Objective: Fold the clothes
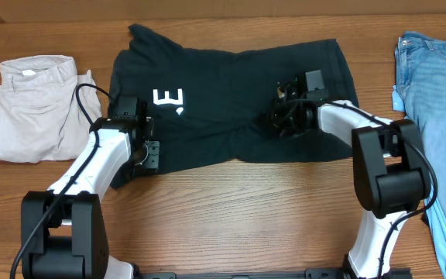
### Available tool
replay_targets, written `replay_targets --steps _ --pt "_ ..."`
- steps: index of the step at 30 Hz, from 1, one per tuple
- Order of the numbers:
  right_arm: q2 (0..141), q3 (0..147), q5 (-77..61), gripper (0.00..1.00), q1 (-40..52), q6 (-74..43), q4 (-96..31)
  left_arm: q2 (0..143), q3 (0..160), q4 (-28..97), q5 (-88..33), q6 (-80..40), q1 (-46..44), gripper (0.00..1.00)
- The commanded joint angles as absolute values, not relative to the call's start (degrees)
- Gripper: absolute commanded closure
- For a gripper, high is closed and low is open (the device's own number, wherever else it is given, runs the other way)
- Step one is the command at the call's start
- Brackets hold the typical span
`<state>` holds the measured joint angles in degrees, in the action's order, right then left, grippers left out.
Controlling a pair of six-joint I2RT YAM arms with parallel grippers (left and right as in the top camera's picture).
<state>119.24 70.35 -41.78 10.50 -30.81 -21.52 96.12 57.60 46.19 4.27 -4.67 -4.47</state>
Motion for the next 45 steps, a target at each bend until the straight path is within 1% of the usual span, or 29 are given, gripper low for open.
replay_targets --steps 1,2,5,6,8,9,10,12,14,16,17,19,20,21,22,23,25,27,30,32,35,36,38,39,41,42,43,44,45 --pt "112.92 70.26 -45.06 0.96 10.48 -19.79 -27.31 96.31 57.1 46.74 8.1 -10.5 -1.5 0.59" --pt "111.92 70.26 -43.92 0.96 10.76 -19.05 -29.74 96.31 57.1 46.72 7.79 -11.92 0.64 0.64" --pt "112.09 69.49 -33.54 0.96 13.23 -19.66 -35.05 96.31 57.1 47.13 7.94 -11.81 4.45 0.8" --pt "112.09 68.93 -30.83 0.96 14.52 -20.18 -34.65 96.31 57.1 47.09 7.88 -11.81 5.39 0.83" --pt "112.16 68.62 -26.26 0.96 16.21 -23.07 -33.54 96.31 57.1 46.89 7.86 -11.75 5.65 0.84" --pt "112.27 68.62 -24.64 0.96 16.8 -23.92 -32.16 96.31 57.1 46.89 7.84 -11.57 5.61 0.82" --pt "112.31 68.62 -22.61 0.96 17.23 -25.19 -30.39 96.31 57.1 46.89 7.38 -11.55 5.61 0.78" --pt "112.31 68.62 -19.99 0.96 17.52 -25.8 -26.57 96.31 57.1 46.85 5.37 -10.0 5.61 0.74" --pt "112.31 68.62 -15.33 0.96 17.52 -25.78 -21.41 96.31 57.1 46.89 4.99 -9.8 5.61 0.73" --pt "112.31 68.66 -14.02 0.96 16.84 -25.78 -15.94 96.31 57.1 46.94 4.99 -9.78 5.61 0.73" --pt "112.29 69.19 -14.17 0.96 16.23 -25.78 -14.96 96.31 57.1 46.96 4.97 -9.78 5.61 0.73" --pt "112.07 71.26 -14.2 0.96 14.94 -25.34 -17.67 96.31 57.1 47.11 4.84 -9.43 5.61 0.72" --pt "111.09 73.23 -14.17 0.96 13.37 -25.06 -22.48 96.31 57.1 47.13 4.82 -9.21 5.61 0.67" --pt "109.01 75.24 -14.17 0.95 10.7 -25.06 -28.25 96.31 57.1 47.09 4.82 -9.21 5.61 0.54" --pt "107.72 76.12 -14.22 0.92 8.93 -25.06 -31.09 96.31 57.1 46.94 4.82 -9.21 5.61 0.47" --pt "106.85 76.79 -14.68 0.91 7.38 -25.06 -33.78 96.31 57.1 46.85 4.82 -9.21 5.61 0.44" --pt "106.5 76.9 -15.53 0.91 4.36 -24.86 -40.4 96.31 57.1 46.68 4.82 -9.21 5.61 0.43" --pt "106.69 74.46 -13.21 0.94 3.46 -23.99 -41.19 96.31 57.1 46.39 4.82 -9.21 5.61 0.42" --pt "106.85 68.42 -12.84 0.94 3.46 -24.51 -34.81 96.31 57.1 46.59 4.78 -9.21 5.61 0.41" --pt "106.85 64.82 -12.45 0.94 3.46 -27.22 -29.69 96.31 57.1 46.81 4.4 -9.21 5.61 0.41" --pt "106.85 62.7 -12.45 0.95 3.46 -30.55 -25.91 96.31 57.1 47.16 3.73 -9.21 5.61 0.41" --pt "106.85 62.61 -12.62 0.95 3.46 -30.52 -22.2 96.31 57.1 47.16 3.01 -9.21 5.61 0.41" --pt "106.85 62.65 -15.88 0.95 3.2 -30.48 -14.83 96.31 57.1 47.35 2.94 -9.19 5.61 0.36" --pt "106.8 63.24 -18.48 0.95 2.57 -30.48 -13.72 96.31 57.1 47.81 2.94 -8.97 5.61 0.34" --pt "106.67 65.41 -23.64 0.95 0.4 -30.04 -15.59 96.31 57.1 48.84 2.94 -8.73 5.61 0.3" --pt "105.95 68.27 -27.83 0.9 -2.83 -29.63 -22.04 96.31 57.1 49.32 2.92 -8.75 5.61 0.24" --pt "105.1 70.35 -29.89 0.82 -5.45 -26.92 -28.36 96.31 57.1 49.39 2.92 -8.78 5.61 0.2" --pt "104.09 72.38 -29.87 0.73 -8.14 -23.42 -35.33 96.31 57.1 49.3 2.9 -8.8 5.61 0.17" --pt "103.04 73.91 -29.58 0.67 -10.94 -20.71 -41.34 96.31 57.1 49.23 2.9 -8.82 5.61 0.15"
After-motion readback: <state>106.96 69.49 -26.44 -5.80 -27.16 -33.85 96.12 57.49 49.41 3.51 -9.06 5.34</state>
